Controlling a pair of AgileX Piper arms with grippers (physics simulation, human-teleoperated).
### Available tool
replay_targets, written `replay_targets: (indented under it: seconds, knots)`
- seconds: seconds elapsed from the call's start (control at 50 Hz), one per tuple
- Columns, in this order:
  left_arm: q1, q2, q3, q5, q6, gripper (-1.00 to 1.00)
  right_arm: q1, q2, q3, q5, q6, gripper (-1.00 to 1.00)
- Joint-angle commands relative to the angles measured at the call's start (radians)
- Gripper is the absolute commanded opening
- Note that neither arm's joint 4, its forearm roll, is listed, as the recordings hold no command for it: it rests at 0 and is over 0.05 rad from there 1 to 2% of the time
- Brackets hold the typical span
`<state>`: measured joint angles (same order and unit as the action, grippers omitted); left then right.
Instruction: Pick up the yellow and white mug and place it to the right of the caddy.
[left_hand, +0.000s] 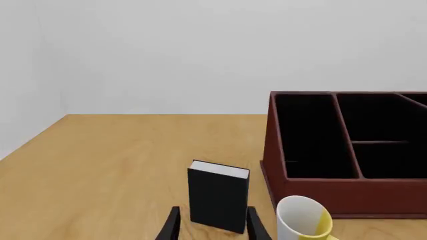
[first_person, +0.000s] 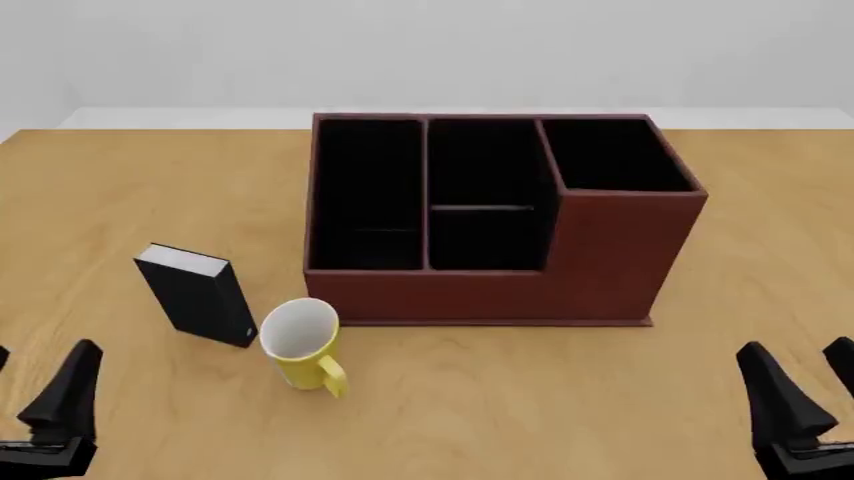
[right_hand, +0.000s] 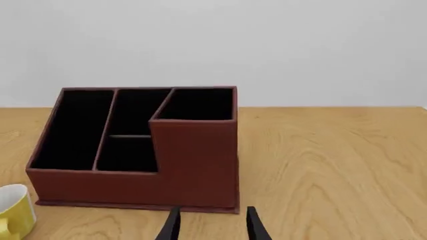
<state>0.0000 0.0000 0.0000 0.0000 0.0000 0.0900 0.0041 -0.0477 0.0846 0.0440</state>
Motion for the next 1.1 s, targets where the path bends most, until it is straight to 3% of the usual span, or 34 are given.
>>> replay_targets:
  seconds: [0.02, 0.28, 0.54, 0.8, 1.1]
  knots:
    - [0.0, 0.0, 0.0, 0.0, 0.0, 1.0, -0.075, 0.02, 0.044, -0.092, -0.048, 1.0]
    - [0.0, 0.0, 0.0, 0.0, 0.0, 1.0, -0.055, 0.069, 0.046, -0.13, -0.063, 1.0]
    - [0.0, 0.0, 0.0, 0.0, 0.0, 1.0, 0.112, 0.184, 0.045, -0.204, -0.144, 1.0]
    - [0.0, 0.0, 0.0, 0.0, 0.0, 1.0, 0.192, 0.354, 0.046, -0.331, -0.12, 1.0]
    - [0.0, 0.0, 0.0, 0.0, 0.0, 1.0, 0.296, 0.389, 0.046, -0.381, -0.142, 1.0]
